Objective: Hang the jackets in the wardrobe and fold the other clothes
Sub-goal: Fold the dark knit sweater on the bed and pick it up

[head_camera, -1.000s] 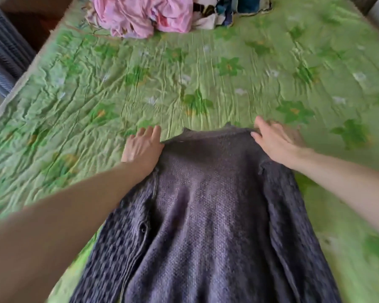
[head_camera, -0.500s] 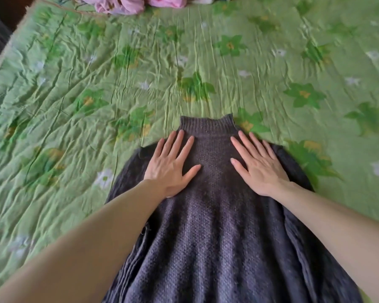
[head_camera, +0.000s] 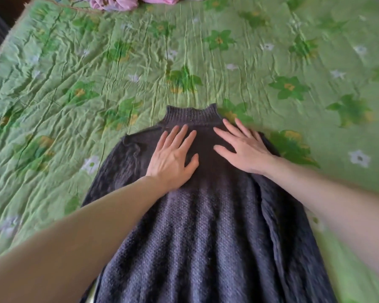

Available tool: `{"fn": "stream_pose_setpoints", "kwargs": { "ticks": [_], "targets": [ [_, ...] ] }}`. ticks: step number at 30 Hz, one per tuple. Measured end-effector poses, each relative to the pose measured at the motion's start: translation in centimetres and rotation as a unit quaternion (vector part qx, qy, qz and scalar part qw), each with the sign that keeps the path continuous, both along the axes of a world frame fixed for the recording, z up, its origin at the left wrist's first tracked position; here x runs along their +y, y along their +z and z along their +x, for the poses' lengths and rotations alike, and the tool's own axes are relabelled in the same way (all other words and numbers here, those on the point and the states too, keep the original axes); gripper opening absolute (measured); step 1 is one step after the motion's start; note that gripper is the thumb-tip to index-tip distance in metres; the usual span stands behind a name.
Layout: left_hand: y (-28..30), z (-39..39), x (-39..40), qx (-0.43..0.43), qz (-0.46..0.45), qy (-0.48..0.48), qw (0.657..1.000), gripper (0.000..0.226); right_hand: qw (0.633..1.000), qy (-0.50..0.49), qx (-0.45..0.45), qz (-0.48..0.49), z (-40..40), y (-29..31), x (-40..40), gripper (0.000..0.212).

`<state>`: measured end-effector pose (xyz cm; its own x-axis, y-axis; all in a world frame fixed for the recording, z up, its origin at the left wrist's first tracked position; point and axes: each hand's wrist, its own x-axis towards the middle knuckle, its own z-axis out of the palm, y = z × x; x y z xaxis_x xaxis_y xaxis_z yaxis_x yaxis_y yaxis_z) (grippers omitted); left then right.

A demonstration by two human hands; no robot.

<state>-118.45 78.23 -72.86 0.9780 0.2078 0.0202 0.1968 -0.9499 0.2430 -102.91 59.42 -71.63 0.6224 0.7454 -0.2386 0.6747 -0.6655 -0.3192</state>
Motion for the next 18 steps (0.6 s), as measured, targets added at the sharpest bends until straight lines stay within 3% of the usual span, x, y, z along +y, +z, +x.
{"fn": "stream_pose_setpoints", "kwargs": {
  "ticks": [3, 5, 7, 11, 13, 15, 17, 18],
  "targets": [
    [0.9, 0.5, -5.8, -0.005, -0.051, 0.002, 0.999, 0.075, 0.966, -0.152, -0.062, 0.201, -2.1, 0.6, -5.1, 0.044],
    [1.1, 1.3, -9.4, -0.005, -0.065, -0.021, 0.998, 0.073, 0.943, -0.269, -0.041, 0.193, -3.1, 0.4, -9.8, 0.034],
    [1.0, 2.2, -12.4, -0.004, -0.068, -0.044, 0.997, 0.07, 0.929, -0.341, 0.083, 0.113, -4.1, 0.6, -13.8, 0.023],
    [0.1, 3.0, -15.8, 0.015, -0.055, -0.065, 0.996, 0.072, 0.932, -0.296, 0.21, 0.014, -5.7, 0.2, -18.2, 0.046],
    [-0.1, 2.8, -16.8, 0.016, -0.045, -0.064, 0.997, 0.073, 0.925, -0.247, 0.288, 0.037, -6.6, 0.0, -19.8, 0.056],
    [0.0, 2.9, -17.5, 0.018, -0.04, -0.056, 0.997, 0.072, 0.888, -0.274, 0.361, 0.081, -6.7, 1.0, -21.3, 0.06],
    [0.4, 3.2, -18.3, 0.022, -0.041, -0.046, 0.998, 0.073, 0.858, -0.323, 0.377, 0.13, -5.5, 2.6, -23.0, 0.058],
    [0.6, 3.4, -18.7, 0.024, -0.04, -0.044, 0.998, 0.074, 0.862, -0.334, 0.35, 0.153, -4.5, 3.4, -24.0, 0.049]
  ]
}}
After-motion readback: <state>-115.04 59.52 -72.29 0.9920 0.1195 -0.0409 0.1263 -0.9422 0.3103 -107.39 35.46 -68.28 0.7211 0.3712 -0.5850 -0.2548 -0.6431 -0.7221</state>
